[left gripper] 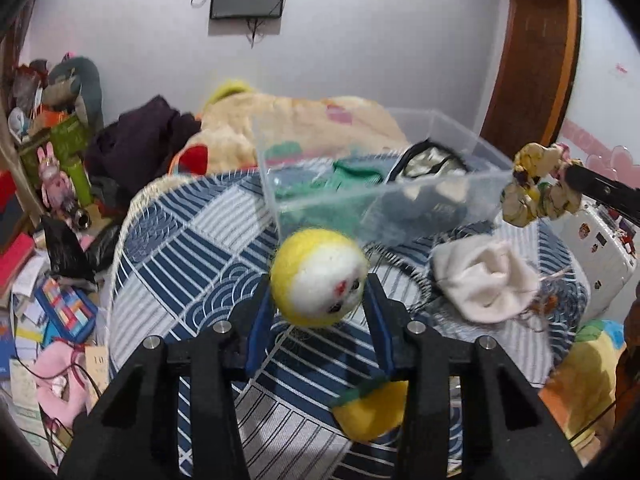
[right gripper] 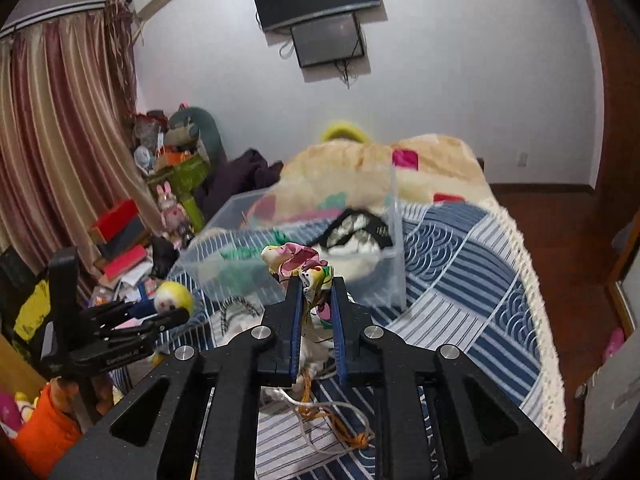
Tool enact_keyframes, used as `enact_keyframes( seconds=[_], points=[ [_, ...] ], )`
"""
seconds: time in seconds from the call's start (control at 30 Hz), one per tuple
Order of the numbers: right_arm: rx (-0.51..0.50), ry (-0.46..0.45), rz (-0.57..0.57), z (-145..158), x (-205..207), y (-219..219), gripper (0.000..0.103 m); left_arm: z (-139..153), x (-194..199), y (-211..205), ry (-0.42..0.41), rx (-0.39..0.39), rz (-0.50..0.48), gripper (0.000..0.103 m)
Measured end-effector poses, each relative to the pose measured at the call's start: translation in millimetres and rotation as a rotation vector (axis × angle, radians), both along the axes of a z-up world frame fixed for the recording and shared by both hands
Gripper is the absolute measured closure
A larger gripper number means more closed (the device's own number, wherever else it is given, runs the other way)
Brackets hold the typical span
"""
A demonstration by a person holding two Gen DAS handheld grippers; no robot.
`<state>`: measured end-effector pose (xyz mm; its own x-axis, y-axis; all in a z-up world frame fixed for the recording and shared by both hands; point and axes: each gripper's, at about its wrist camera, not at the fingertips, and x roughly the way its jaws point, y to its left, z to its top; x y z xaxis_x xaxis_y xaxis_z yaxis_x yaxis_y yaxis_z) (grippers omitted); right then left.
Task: Organize soft objects
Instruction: 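Grasp the yellow felt ball with the left gripper while the right grasps the floral scrunchie, then lower ball and scrunchie into the clear box and release both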
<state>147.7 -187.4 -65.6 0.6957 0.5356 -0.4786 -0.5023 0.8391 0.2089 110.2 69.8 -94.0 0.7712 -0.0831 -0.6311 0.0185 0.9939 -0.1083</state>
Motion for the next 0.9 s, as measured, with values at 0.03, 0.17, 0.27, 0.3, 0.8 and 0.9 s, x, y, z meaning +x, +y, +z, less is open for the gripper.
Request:
enact_keyframes(
  seconds=[0.03,0.17,0.27,0.3,0.8,0.9],
  points=[
    [0.005,-0.012,-0.001,3,0,0,0.091,7,-2,-1,-0.017,0.000,-0.005,0.059],
    [0.015,-0.064,-0.009,18,4,2,0.091,29,-1,-3,-0.068,-0.010,-0.020,0.059],
    [0.031,-0.096,-0.006,28,7,5,0.091,41,4,-4,-0.099,-0.013,-0.028,0.059],
    [0.033,-0.105,-0.002,31,10,8,0.091,44,6,-4,-0.107,-0.009,-0.028,0.059],
    [-0.052,-0.009,0.076,7,68,71,0.091,34,78,5,-0.012,-0.050,-0.031,0.059],
    [-0.095,0.028,0.094,-4,78,82,0.091,26,88,3,0.011,-0.032,-0.026,0.059]
  ],
)
